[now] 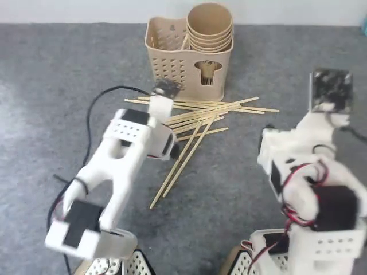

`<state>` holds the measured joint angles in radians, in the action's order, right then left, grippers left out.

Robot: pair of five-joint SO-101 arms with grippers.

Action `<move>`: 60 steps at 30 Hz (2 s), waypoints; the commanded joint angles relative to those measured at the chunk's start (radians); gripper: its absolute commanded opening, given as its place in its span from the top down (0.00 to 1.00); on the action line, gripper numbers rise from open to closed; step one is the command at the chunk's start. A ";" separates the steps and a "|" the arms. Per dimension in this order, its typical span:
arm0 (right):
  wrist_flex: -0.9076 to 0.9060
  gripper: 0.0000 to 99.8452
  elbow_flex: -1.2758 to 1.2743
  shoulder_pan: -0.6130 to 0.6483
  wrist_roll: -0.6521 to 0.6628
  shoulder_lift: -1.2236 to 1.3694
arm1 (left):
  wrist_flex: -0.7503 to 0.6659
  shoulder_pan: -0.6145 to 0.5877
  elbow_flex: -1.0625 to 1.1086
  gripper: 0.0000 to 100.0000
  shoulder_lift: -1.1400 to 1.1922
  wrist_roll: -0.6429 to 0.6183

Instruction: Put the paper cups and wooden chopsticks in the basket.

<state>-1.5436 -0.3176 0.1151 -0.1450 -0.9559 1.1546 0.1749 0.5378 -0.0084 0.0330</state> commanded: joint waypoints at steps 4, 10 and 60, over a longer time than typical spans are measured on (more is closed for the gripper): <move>0.282 0.82 -0.493 -0.012 -0.009 -0.225 | -0.063 0.078 -0.058 0.75 0.100 0.025; 0.360 0.82 -0.666 -0.012 -0.015 -0.274 | -0.094 0.098 -0.053 0.75 0.110 0.026; 0.602 0.82 -0.984 -0.012 -0.017 -0.282 | 0.195 0.235 0.007 0.99 -0.273 0.034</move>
<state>-0.9789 -1.3027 0.1089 -0.1511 -1.2183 1.3203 0.4097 0.5562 -0.1649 0.0529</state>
